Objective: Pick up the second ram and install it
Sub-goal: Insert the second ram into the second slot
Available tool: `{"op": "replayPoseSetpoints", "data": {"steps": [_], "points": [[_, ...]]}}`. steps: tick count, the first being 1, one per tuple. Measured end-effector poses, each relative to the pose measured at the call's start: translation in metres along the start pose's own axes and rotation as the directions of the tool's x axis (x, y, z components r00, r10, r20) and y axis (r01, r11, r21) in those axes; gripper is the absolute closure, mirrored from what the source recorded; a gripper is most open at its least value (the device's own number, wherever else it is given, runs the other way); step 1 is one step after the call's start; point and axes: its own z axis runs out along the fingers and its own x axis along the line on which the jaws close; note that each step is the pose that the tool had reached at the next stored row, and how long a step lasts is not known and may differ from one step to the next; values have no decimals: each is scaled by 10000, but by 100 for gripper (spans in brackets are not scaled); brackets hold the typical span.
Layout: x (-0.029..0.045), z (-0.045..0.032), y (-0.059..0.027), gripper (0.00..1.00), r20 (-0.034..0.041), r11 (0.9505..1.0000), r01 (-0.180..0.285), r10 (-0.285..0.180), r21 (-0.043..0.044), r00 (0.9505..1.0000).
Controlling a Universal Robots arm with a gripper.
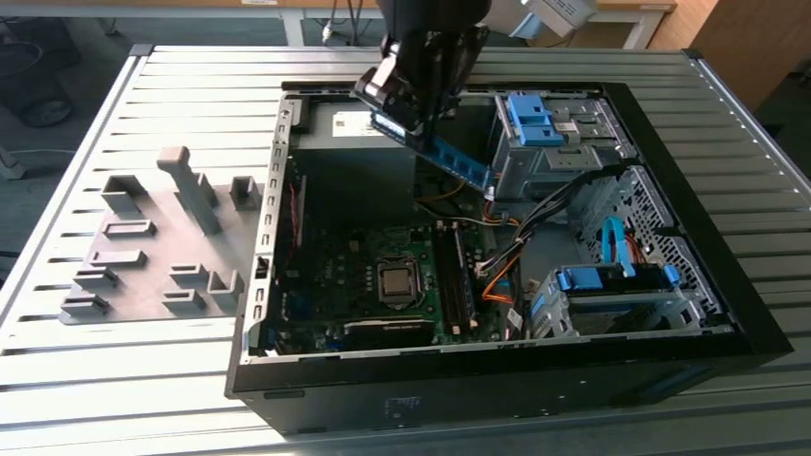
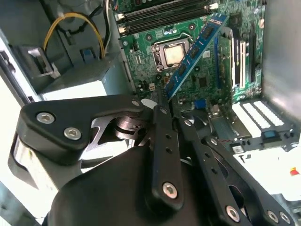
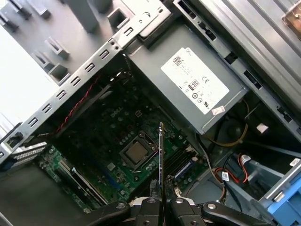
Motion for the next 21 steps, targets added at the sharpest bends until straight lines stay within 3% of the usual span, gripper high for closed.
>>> {"op": "replayPoseSetpoints", "data": {"steps": [5,10,15,21], "points": [[0,8,0,86,10,9958,-914,914,18,9958],[0,20,0,86,22,9836,-1805,1805,35,9836],[1,32,0,86,35,9629,-2697,2697,52,9629],[1,46,0,86,51,9316,-3634,3634,67,9316]]}}
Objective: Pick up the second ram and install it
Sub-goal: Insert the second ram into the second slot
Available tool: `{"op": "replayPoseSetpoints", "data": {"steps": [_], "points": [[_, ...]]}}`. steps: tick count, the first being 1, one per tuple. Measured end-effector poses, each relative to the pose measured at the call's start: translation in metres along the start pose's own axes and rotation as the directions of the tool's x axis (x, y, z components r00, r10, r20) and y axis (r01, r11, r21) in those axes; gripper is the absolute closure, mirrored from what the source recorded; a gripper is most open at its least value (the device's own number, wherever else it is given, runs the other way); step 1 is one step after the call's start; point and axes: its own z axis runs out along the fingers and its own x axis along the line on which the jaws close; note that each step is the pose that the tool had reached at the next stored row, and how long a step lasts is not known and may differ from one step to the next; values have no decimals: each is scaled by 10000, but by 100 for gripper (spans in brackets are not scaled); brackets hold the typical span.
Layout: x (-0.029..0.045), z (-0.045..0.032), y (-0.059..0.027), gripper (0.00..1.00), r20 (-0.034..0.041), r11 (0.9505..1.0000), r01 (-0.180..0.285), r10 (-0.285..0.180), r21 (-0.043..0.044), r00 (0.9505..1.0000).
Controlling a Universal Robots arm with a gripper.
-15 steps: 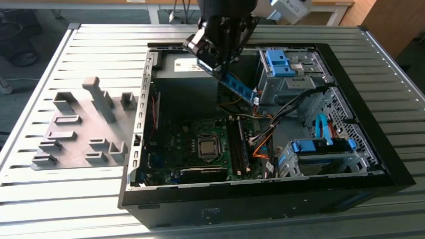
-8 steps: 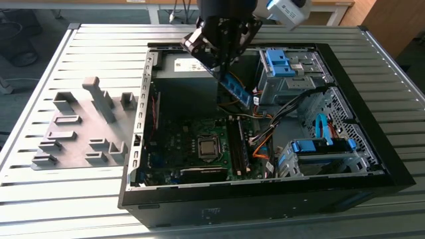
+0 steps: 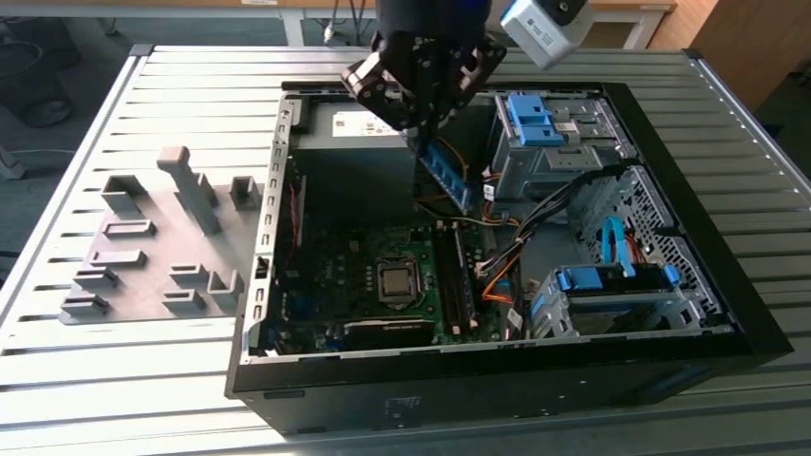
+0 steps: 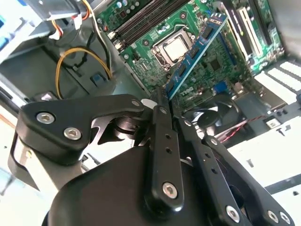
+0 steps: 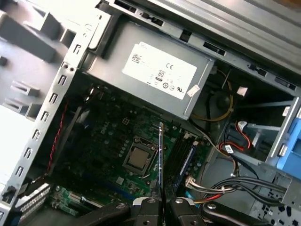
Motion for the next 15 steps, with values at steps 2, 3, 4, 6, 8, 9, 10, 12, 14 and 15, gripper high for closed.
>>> {"op": "replayPoseSetpoints", "data": {"steps": [2,3,4,6,8,9,10,12,14,15], "points": [[0,6,0,86,4,9994,-358,358,8,9994],[0,9,0,86,5,9985,-541,541,12,9985],[0,12,0,86,7,9976,-694,694,14,9976],[0,19,0,86,10,9953,-970,970,20,9953],[0,25,0,86,13,9923,-1234,1234,26,9924],[1,27,0,86,14,9907,-1358,1358,28,9907],[1,29,0,86,16,9888,-1492,1492,32,9888],[1,34,0,86,21,9833,-1820,1820,37,9833],[1,40,0,86,26,9758,-2187,2187,43,9758],[1,43,-1,86,29,9717,-2363,2363,47,9717]]}}
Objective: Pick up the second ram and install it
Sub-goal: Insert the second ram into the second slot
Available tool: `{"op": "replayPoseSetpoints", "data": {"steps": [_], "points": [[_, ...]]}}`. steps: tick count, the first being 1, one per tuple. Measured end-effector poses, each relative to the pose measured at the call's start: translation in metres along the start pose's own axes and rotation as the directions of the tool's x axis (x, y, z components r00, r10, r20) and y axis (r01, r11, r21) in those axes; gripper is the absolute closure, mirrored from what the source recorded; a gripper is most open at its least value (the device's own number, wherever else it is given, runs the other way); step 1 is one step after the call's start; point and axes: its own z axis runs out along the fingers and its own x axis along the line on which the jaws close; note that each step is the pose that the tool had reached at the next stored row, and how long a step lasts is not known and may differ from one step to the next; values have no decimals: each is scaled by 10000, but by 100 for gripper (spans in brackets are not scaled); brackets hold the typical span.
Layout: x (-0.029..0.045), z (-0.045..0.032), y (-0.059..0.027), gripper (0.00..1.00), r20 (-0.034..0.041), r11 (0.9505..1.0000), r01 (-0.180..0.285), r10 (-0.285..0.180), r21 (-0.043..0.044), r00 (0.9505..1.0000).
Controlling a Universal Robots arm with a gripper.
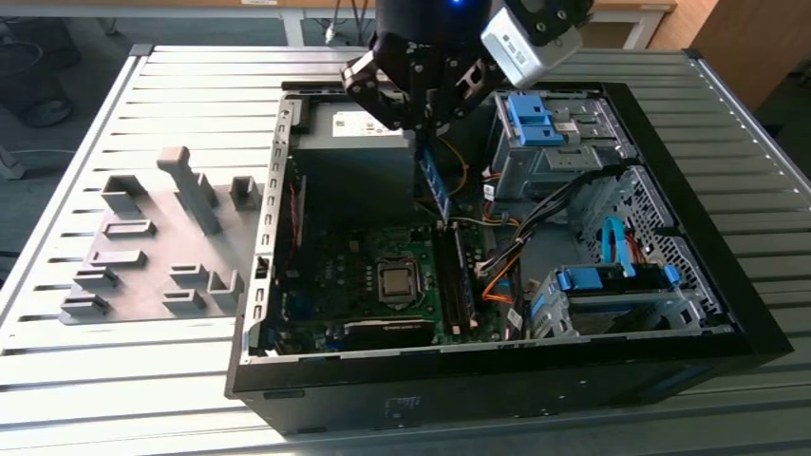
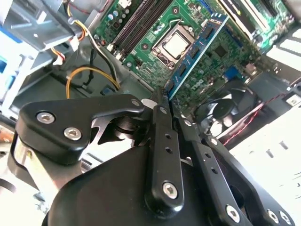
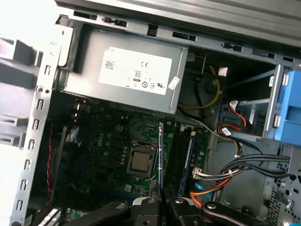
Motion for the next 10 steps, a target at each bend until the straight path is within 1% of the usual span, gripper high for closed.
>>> {"op": "replayPoseSetpoints", "data": {"steps": [3,7,8,10], "points": [[0,9,0,86,5,9986,-538,538,11,9986],[0,18,0,86,13,9927,-1206,1206,25,9927],[-1,22,1,86,15,9912,-1323,1323,27,9912],[-27,32,1,86,11,9902,-1396,1396,30,9902]]}}
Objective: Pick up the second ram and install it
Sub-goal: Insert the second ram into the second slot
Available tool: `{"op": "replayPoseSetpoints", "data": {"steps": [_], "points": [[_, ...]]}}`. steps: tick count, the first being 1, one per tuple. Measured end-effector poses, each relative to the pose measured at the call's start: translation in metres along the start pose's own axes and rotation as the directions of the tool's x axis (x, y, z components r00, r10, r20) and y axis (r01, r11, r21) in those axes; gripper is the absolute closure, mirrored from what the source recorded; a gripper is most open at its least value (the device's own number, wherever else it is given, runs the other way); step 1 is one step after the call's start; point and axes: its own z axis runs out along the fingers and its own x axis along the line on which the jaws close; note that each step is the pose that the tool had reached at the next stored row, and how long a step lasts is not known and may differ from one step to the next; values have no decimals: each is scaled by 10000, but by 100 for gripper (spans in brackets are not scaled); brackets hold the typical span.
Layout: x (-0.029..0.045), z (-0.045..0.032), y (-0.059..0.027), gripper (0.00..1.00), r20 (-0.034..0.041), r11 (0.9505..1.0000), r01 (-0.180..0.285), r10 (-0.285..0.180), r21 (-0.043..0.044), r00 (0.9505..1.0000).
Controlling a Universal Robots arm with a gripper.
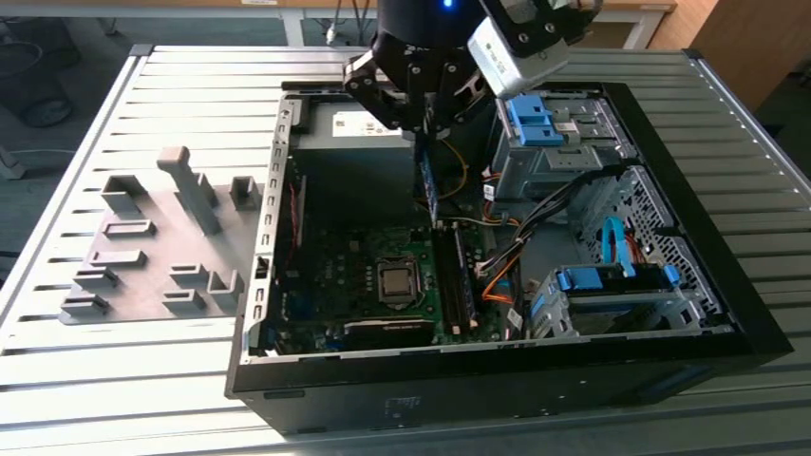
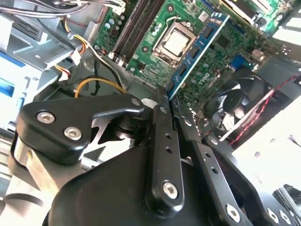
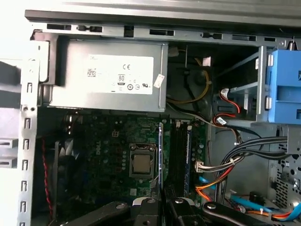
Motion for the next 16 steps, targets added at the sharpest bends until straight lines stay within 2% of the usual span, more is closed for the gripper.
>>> {"op": "replayPoseSetpoints", "data": {"steps": [3,5,12,16], "points": [[-87,41,5,86,-101,10000,-5,5,-4,9999],[-147,75,5,86,-143,10000,-5,5,-6,9999],[-232,203,3,86,-149,10000,-89,89,-2,9998],[-252,277,2,86,-148,9999,-154,154,-2,9998]]}}
